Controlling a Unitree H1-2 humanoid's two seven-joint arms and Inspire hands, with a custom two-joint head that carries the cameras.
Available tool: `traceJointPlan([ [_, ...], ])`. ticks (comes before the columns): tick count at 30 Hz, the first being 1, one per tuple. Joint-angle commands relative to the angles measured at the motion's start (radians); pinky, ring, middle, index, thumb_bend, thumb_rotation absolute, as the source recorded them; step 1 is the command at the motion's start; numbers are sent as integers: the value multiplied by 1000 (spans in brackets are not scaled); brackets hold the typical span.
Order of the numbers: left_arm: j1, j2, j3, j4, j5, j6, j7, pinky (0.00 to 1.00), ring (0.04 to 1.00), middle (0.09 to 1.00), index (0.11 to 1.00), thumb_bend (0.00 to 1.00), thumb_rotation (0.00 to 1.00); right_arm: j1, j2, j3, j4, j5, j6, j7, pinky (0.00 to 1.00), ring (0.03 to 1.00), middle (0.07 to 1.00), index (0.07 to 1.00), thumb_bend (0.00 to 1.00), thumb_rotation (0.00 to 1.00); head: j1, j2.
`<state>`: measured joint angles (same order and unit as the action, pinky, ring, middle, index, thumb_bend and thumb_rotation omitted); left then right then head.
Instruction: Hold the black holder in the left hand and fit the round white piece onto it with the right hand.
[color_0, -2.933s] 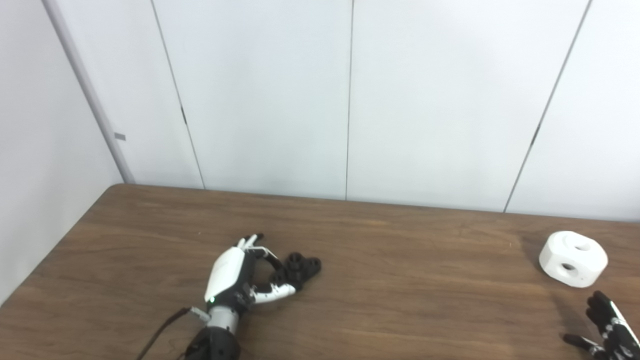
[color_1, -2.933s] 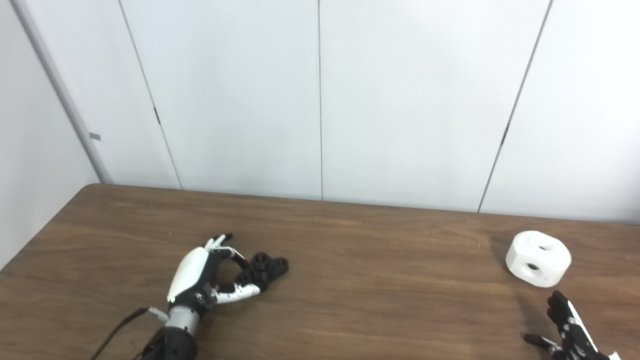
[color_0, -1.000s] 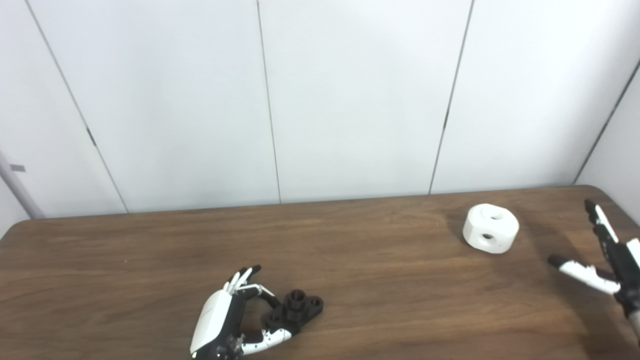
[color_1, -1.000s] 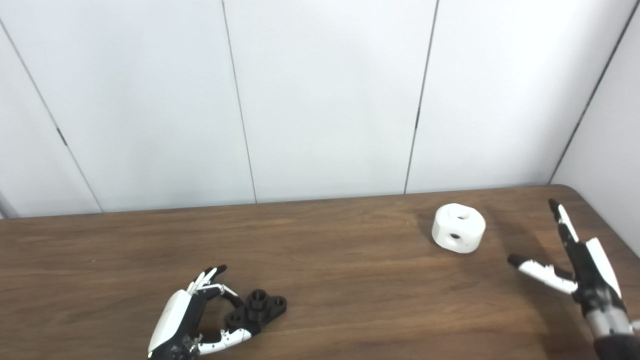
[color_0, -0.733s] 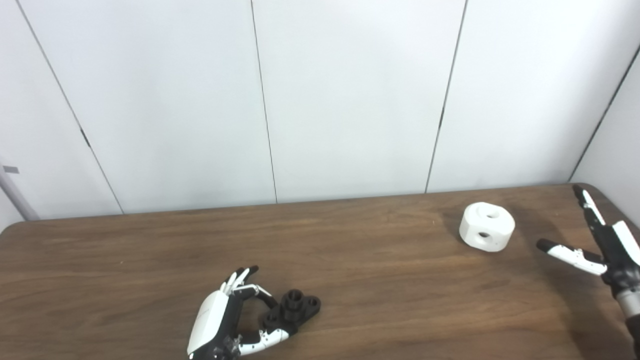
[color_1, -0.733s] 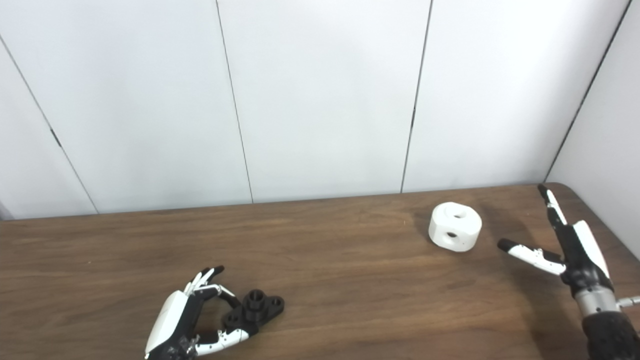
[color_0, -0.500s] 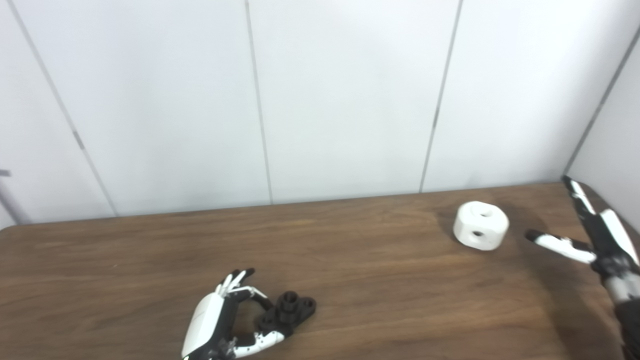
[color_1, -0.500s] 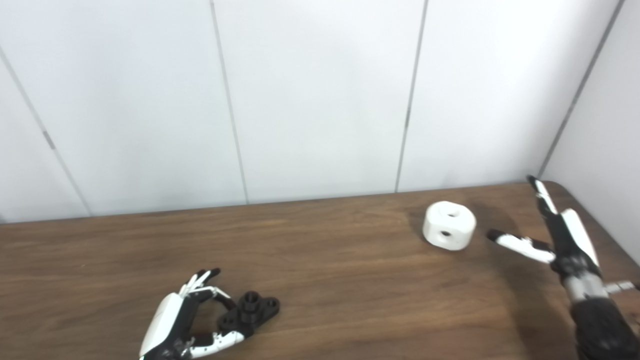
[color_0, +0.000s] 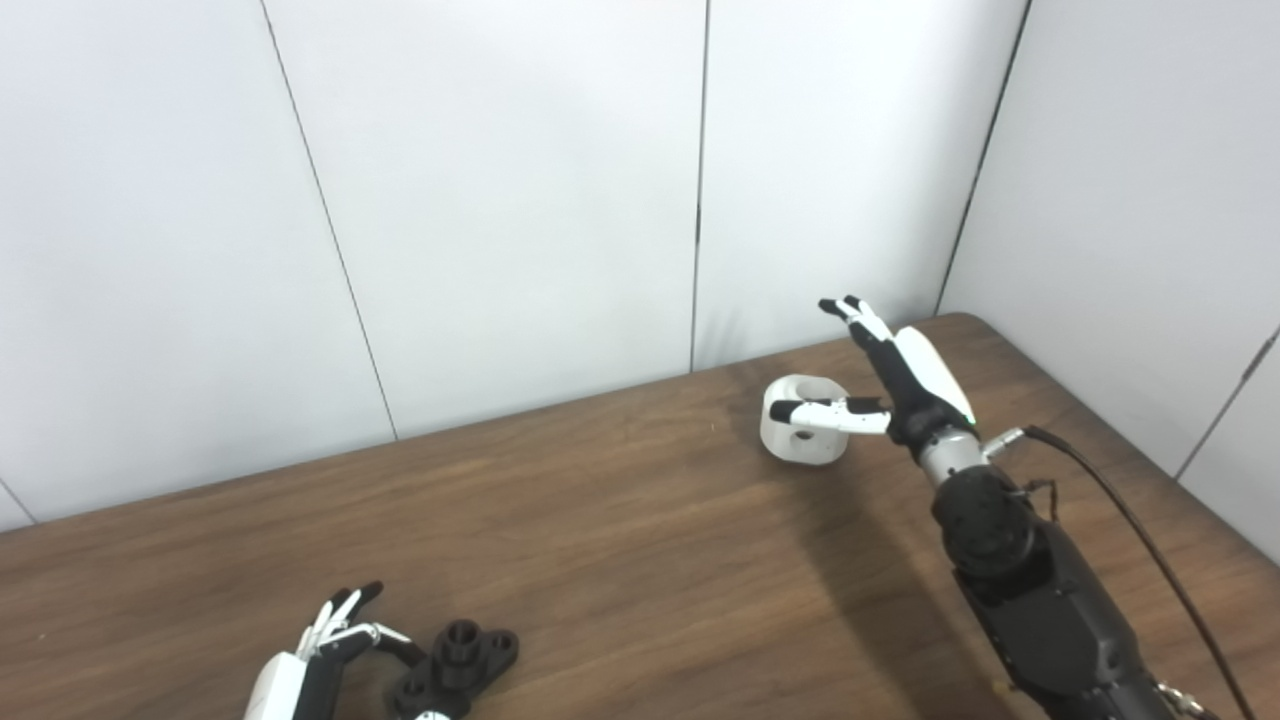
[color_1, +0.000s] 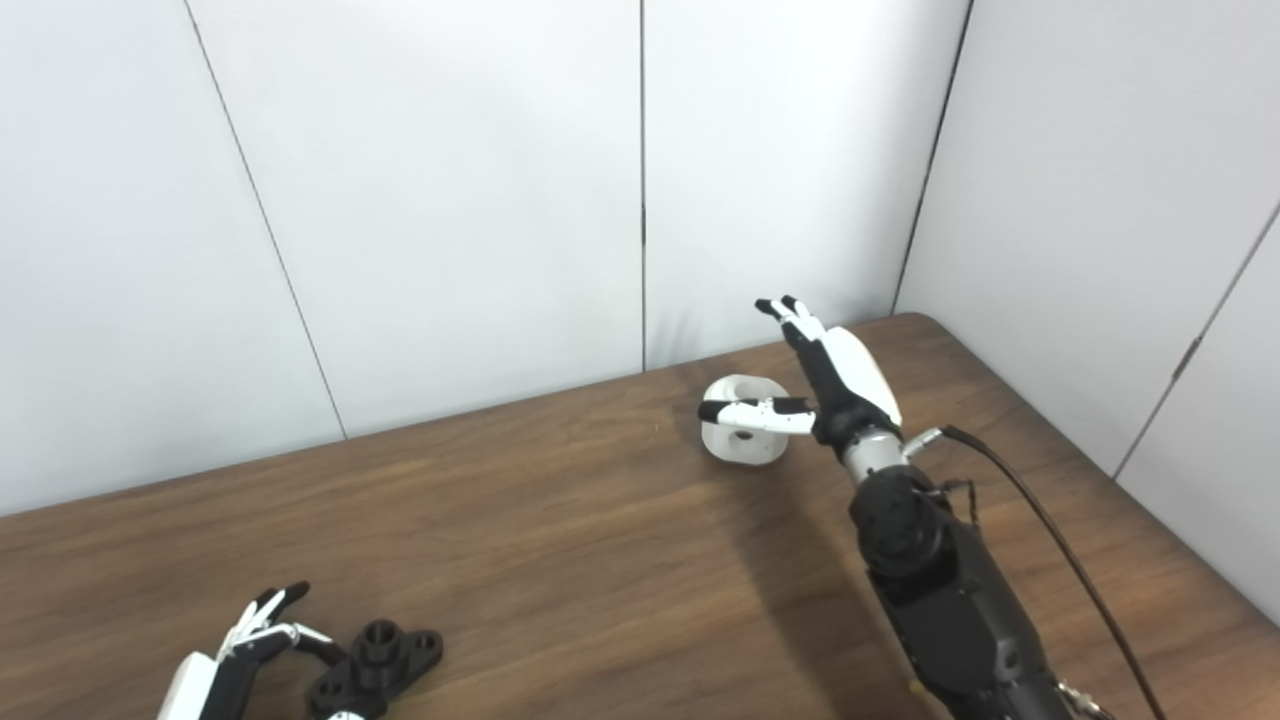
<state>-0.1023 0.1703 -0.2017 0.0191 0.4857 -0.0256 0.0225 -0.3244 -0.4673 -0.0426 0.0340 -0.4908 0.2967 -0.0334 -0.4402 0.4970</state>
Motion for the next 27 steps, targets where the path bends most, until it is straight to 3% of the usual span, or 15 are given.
traceJointPlan([
  [1,-3,27,19,28,-7,4,-3,1000,1000,926,482,517,37,-52,-30,17,-16,-41,10,2,954,1000,1000,935,1000,600,-9,-1],
  [11,-1,38,32,20,-27,-6,-17,1000,1000,928,483,516,35,-81,-52,88,25,-101,59,59,984,1000,1000,926,1000,557,-41,-8],
  [23,-3,46,54,27,-40,-22,-36,1000,1000,927,483,516,34,-106,-100,79,51,-66,52,131,1000,1000,1000,874,1000,500,-84,-21],
  [27,-5,48,60,41,-49,-36,-34,1000,1000,928,483,516,34,-123,-114,60,104,-30,13,123,1000,1000,1000,832,1000,481,-90,-25],
])
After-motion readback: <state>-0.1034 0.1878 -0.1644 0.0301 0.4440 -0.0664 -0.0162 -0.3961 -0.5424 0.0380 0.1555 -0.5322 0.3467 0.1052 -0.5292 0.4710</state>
